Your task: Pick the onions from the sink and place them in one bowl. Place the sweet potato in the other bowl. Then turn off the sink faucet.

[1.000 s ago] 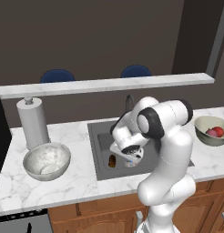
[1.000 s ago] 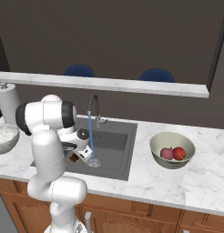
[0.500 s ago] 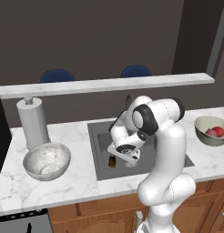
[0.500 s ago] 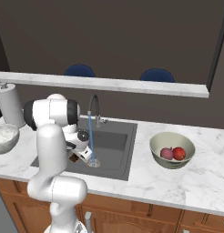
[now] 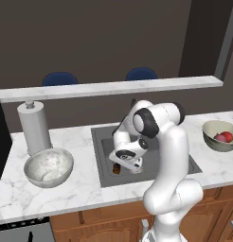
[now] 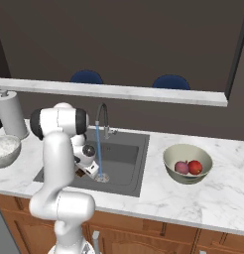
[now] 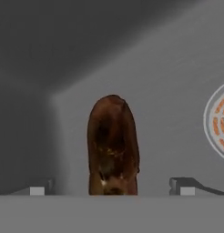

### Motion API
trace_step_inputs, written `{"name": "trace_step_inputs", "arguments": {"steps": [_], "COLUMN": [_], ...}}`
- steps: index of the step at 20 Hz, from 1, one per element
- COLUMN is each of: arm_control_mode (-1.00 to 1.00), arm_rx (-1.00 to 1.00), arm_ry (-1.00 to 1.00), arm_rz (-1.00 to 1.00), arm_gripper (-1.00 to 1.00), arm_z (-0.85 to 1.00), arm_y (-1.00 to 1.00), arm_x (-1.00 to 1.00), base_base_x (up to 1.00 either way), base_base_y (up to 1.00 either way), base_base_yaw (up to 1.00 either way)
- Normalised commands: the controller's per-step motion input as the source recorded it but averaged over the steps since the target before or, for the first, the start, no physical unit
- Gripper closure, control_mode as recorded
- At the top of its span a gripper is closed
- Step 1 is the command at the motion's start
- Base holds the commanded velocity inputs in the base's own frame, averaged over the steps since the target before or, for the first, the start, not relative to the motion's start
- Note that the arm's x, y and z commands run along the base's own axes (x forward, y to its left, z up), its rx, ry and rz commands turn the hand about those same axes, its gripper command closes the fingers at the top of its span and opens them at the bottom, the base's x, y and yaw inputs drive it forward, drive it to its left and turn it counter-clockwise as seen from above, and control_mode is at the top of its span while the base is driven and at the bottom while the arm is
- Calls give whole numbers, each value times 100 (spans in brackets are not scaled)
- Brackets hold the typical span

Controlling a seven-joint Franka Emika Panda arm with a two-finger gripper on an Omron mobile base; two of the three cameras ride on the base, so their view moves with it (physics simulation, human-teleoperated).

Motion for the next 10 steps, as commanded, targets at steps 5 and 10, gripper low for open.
{"name": "trace_step_inputs", "arguments": {"steps": [5, 10], "arm_control_mode": [-100, -100], "arm_rx": [0, 0], "arm_ry": [-4, -3], "arm_rz": [0, 0], "arm_gripper": [-100, -100], "arm_z": [-22, -26], "arm_y": [0, 6], "arm_x": [12, 13], "base_base_x": [0, 0], "base_base_y": [0, 0], "base_base_yaw": [0, 0]}}
